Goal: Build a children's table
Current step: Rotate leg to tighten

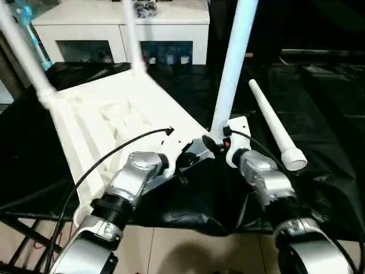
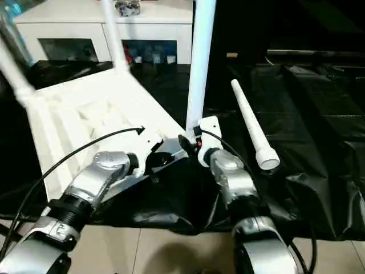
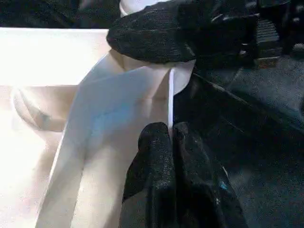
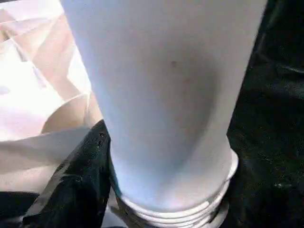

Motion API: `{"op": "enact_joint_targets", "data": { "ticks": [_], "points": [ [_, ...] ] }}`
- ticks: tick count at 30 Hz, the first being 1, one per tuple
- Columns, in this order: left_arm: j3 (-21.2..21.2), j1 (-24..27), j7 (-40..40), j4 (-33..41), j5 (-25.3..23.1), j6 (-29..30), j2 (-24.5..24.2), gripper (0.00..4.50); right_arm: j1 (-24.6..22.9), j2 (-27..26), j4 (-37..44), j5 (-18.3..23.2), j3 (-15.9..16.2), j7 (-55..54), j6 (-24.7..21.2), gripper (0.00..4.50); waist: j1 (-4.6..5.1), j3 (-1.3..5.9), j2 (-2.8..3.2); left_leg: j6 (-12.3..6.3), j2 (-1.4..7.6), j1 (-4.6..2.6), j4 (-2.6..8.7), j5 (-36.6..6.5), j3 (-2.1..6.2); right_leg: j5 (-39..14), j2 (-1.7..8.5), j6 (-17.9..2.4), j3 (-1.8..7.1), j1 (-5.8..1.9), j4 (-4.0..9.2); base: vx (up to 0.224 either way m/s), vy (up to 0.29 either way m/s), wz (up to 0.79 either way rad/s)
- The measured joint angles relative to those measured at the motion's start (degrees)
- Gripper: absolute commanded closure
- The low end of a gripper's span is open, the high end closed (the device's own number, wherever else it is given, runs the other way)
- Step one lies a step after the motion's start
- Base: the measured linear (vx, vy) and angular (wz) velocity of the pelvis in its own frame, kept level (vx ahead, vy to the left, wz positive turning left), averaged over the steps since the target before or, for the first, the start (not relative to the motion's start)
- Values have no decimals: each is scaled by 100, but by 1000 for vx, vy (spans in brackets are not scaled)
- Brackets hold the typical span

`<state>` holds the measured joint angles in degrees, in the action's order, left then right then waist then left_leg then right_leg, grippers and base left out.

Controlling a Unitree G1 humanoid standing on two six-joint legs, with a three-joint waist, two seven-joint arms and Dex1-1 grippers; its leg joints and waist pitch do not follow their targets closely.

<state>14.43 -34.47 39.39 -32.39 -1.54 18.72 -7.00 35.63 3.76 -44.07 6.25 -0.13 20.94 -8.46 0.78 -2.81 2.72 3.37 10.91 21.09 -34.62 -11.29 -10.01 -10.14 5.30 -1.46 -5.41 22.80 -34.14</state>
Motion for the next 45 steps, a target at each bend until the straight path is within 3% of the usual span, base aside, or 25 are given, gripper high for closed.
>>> {"op": "enact_joint_targets", "data": {
  "ticks": [5, 8, 17, 22, 26, 38, 42, 45],
  "points": [
    [84, 13, 196, 55, -40, -122, -124, 450, 24, 26, -11, -17, 4, 311, 49, 63, 9, 1, -2, -1, 2, 2, 4, 0, 0, 19, -1, -7, -2, 3, -1, 0, 0, 0],
    [125, 112, 507, 257, -27, -169, -295, 450, -38, 261, 131, -40, 216, 907, 68, 63, -7, 1, -1, -2, 7, 8, 10, 1, 3, 25, -2, -8, -11, 12, -2, 0, 0, 0],
    [335, 342, 1994, 570, 251, -639, -946, 450, -841, 1454, 1540, 189, 868, 3317, -82, 63, -333, -5, 8, -44, 8, 20, 14, 14, -3, 13, 2, 6, -15, 33, 6, 0, 0, 0],
    [478, 410, 2699, 630, 395, -768, -1155, 450, -1084, 1959, 2078, 355, 1083, 4237, -266, 63, -415, -6, 11, -40, 11, 9, 10, 14, -9, 13, 2, 6, -8, 26, -2, 0, 0, 0],
    [569, 429, 3156, 635, 418, -959, -1334, 450, -1228, 2204, 2463, 410, 1287, 4695, -383, 88, -420, -6, 13, -9, 10, 6, 11, -2, -9, 14, 2, 6, -7, 19, -5, 0, 0, 0],
    [611, 429, 3461, 630, 417, -1082, -1439, 450, -1334, 2272, 2755, 428, 1363, 4831, -648, 168, -418, -5, 13, -8, 10, 7, 11, -1, -9, 13, 2, 7, -3, 15, -4, 0, 0, 0],
    [438, 424, 3036, 449, 387, -1016, -1258, 450, -1340, 1953, 2589, 354, 1178, 4236, -674, 172, -387, -2, 9, 0, 10, -4, 10, 3, -9, 17, 2, 4, -2, 6, -8, 0, 0, 0],
    [287, 308, 2404, 254, 302, -803, -1006, 450, -1171, 1540, 2225, 185, 942, 3263, -666, 173, -270, -2, 9, 10, 8, -13, 10, 7, -9, 19, 2, 7, -2, 3, -8, 0, 0, 0]
  ]
}}
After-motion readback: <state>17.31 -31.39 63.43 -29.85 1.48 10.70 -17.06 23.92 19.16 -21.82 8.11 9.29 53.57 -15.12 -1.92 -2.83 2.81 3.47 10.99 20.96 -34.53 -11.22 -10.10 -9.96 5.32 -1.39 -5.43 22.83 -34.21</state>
